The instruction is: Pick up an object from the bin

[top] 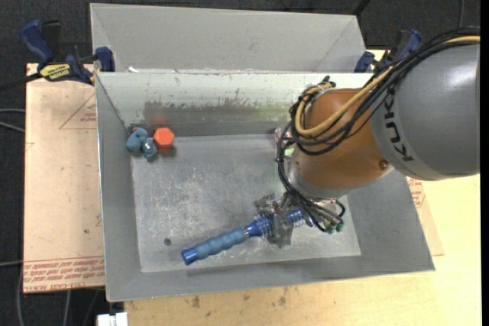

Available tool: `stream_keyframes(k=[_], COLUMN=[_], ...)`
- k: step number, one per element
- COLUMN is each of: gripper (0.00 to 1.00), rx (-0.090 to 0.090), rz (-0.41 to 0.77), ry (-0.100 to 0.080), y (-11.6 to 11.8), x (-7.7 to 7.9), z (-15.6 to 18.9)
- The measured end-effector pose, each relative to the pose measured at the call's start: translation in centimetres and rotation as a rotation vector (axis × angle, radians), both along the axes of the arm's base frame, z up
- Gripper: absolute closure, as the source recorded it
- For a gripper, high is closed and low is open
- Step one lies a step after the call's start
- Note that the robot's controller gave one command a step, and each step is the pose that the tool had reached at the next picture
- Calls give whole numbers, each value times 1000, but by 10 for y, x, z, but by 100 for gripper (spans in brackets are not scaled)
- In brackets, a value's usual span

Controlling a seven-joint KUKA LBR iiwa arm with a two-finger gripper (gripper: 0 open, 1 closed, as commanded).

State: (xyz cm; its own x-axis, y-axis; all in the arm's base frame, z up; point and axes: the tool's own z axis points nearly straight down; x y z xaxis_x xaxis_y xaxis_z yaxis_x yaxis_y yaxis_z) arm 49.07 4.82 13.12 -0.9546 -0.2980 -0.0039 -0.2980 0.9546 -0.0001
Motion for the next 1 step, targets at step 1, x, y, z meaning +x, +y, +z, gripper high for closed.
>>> stream_keyframes(k=[1], gripper=[100], rx=[0], rz=[-1], ry=[-4], y=[1], x=[2], z=[62])
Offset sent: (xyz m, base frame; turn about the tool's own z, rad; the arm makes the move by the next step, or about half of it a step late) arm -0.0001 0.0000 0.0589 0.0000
